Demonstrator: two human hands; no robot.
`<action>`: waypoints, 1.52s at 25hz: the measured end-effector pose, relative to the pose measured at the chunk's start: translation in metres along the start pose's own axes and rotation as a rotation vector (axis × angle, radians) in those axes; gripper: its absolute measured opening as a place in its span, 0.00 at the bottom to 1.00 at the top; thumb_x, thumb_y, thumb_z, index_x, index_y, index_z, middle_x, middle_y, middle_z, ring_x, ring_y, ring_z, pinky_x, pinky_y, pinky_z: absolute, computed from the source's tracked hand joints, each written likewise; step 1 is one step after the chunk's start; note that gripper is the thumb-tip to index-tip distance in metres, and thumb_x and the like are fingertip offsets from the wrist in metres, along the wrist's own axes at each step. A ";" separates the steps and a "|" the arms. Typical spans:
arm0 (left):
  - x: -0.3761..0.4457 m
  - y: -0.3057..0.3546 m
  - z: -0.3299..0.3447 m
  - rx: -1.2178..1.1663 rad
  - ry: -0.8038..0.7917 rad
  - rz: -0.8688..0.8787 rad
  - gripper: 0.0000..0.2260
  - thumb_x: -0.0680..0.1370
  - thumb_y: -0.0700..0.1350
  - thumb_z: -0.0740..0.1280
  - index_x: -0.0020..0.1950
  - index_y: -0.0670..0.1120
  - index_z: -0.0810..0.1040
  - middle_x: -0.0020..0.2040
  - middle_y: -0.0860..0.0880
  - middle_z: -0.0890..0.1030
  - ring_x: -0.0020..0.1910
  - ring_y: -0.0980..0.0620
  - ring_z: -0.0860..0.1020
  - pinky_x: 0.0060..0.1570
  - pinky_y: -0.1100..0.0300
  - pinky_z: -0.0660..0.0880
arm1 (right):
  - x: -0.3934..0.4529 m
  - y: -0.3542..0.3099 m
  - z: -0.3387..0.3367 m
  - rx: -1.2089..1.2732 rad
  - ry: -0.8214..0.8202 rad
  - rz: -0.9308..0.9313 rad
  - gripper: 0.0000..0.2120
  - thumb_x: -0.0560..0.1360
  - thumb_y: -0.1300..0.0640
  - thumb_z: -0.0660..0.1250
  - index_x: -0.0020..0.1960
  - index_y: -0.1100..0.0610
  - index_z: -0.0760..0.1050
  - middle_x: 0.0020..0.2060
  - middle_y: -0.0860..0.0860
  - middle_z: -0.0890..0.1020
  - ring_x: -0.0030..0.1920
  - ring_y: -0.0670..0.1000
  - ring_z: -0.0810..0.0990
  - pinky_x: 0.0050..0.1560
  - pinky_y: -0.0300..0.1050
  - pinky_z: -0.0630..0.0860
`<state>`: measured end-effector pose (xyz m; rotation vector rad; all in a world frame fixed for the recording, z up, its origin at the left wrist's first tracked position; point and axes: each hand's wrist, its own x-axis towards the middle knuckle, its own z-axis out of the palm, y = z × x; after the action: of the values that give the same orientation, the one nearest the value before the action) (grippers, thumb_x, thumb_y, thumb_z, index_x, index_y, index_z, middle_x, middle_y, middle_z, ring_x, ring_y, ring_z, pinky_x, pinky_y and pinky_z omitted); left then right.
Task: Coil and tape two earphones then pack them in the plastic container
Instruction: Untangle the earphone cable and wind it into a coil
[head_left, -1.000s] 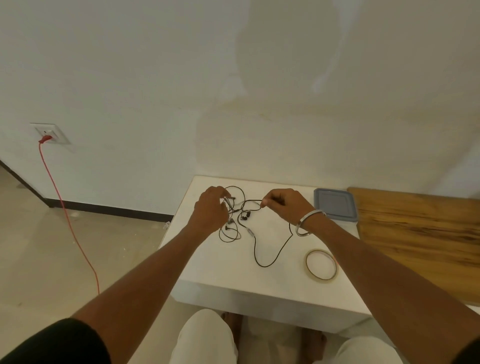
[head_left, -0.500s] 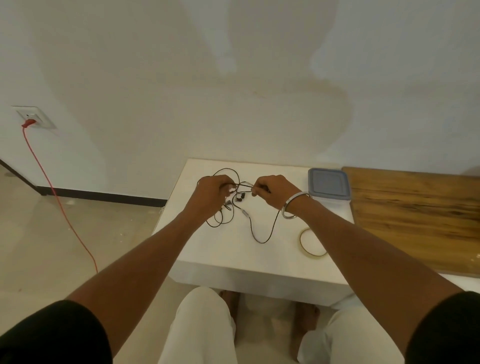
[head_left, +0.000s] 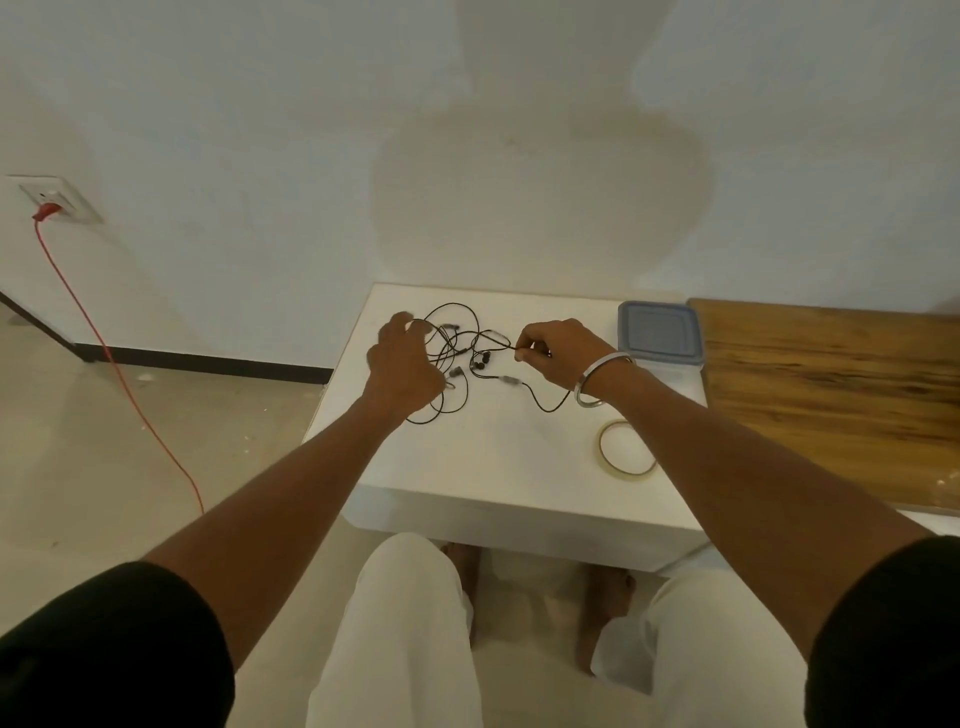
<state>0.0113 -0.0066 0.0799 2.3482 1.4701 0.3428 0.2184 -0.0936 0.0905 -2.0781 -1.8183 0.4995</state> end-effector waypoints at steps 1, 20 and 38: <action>-0.002 0.007 0.002 -0.075 -0.034 0.105 0.27 0.70 0.32 0.65 0.69 0.45 0.71 0.71 0.47 0.67 0.69 0.46 0.67 0.65 0.53 0.66 | 0.001 -0.004 0.001 0.005 -0.004 -0.017 0.09 0.78 0.52 0.62 0.51 0.54 0.79 0.39 0.49 0.79 0.42 0.51 0.76 0.48 0.48 0.76; 0.004 -0.041 -0.013 -0.217 0.147 -0.067 0.10 0.81 0.38 0.54 0.52 0.43 0.75 0.47 0.44 0.80 0.42 0.43 0.79 0.39 0.50 0.74 | -0.008 0.028 -0.007 -0.036 0.058 0.097 0.11 0.79 0.51 0.61 0.50 0.56 0.78 0.42 0.52 0.81 0.44 0.53 0.78 0.49 0.51 0.77; -0.008 0.040 0.009 -0.367 -0.194 0.321 0.10 0.82 0.41 0.59 0.58 0.43 0.78 0.41 0.49 0.83 0.46 0.49 0.81 0.50 0.53 0.77 | 0.001 -0.008 -0.002 -0.040 0.031 -0.183 0.10 0.80 0.53 0.60 0.50 0.57 0.78 0.40 0.50 0.79 0.41 0.50 0.74 0.44 0.46 0.72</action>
<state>0.0441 -0.0315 0.0878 2.2350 0.8572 0.4121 0.2126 -0.0915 0.0959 -1.9083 -1.9910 0.3828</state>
